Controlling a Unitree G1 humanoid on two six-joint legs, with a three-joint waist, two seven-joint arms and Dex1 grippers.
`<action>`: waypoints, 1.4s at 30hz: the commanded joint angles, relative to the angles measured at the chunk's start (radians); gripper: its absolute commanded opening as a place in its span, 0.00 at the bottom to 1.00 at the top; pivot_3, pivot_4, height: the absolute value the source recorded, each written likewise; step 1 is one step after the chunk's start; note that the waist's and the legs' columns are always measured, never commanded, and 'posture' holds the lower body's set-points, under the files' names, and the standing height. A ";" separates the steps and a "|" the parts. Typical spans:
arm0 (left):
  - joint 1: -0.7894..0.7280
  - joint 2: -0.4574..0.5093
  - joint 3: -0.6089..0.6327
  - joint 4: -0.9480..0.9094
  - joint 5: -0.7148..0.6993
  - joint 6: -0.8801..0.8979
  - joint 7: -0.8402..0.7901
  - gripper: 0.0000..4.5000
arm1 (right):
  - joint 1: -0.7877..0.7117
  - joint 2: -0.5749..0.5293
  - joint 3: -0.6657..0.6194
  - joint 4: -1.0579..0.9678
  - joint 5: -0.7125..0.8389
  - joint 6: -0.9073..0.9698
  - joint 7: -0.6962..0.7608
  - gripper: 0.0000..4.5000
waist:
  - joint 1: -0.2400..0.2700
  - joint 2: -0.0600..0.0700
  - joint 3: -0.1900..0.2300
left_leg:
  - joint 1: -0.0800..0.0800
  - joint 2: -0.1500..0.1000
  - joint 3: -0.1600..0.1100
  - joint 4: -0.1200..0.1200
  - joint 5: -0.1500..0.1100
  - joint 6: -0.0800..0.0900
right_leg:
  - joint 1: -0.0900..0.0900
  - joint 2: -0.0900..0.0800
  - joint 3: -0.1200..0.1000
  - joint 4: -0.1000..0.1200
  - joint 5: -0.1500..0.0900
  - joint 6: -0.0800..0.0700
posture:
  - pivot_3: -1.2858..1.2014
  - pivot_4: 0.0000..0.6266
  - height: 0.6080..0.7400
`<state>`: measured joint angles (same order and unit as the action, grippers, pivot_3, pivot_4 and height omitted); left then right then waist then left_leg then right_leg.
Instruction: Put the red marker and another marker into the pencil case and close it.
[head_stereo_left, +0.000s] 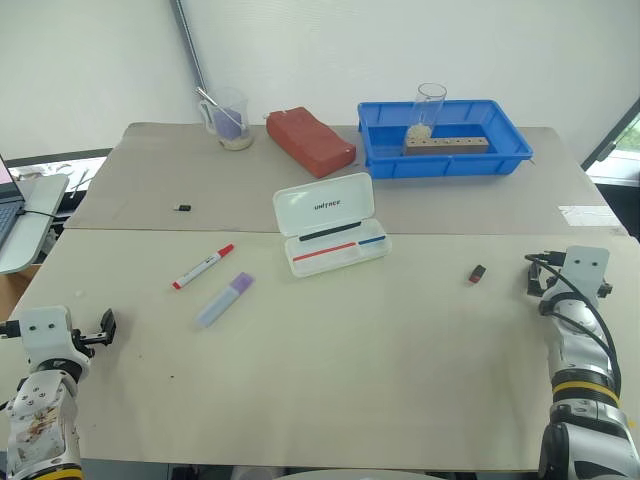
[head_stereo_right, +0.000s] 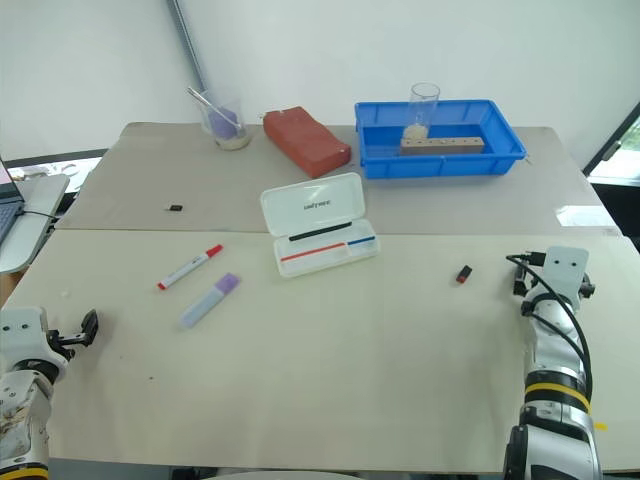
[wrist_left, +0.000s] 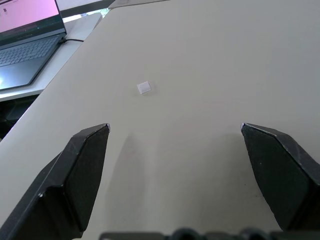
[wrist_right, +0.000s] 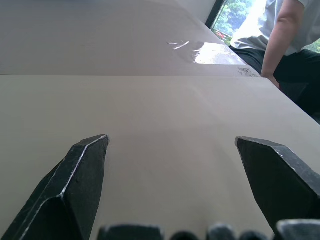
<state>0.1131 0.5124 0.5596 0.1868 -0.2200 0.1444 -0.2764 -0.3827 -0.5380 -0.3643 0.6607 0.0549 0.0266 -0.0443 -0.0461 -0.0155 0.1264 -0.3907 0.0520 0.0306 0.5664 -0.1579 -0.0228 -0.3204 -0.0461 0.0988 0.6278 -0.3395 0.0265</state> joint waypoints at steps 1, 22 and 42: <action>0.001 0.024 0.031 -0.022 -0.015 -0.014 -0.002 1.00 | -0.019 -0.020 -0.010 -0.014 0.005 -0.032 -0.001 1.00 | 0.000 0.000 0.000 | 0.000 0.000 0.000 0.000 0.000 0.000 | 0.000 0.000 0.000 0.000 0.000 0.000 | 0.52 0.24 1.00; -0.223 0.388 -0.219 -0.436 -0.275 0.285 -0.495 1.00 | -0.101 -0.123 0.173 -0.331 0.104 0.092 0.557 1.00 | 0.011 0.002 0.002 | -0.001 0.001 0.004 -0.004 -0.001 -0.001 | -0.004 -0.002 -0.002 -0.001 0.000 -0.001 | 0.52 0.24 1.00; -0.822 0.007 -0.893 0.051 0.150 0.051 -0.698 1.00 | 0.229 -0.049 0.270 -1.287 0.386 0.678 0.571 1.00 | 0.031 0.005 0.001 | -0.016 -0.002 -0.002 0.005 0.004 0.007 | -0.014 0.006 -0.001 0.002 0.001 0.003 | 0.52 0.24 1.00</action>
<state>-0.6778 0.5276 -0.3336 0.2352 -0.0909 0.2240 -0.9832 -0.1475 -0.5917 -0.0884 -0.5615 0.4182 0.6909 0.5457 -0.0149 -0.0108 0.1269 -0.4068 0.0500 0.0288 0.5719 -0.1537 -0.0163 -0.3340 -0.0398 0.0977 0.6297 -0.3381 0.0299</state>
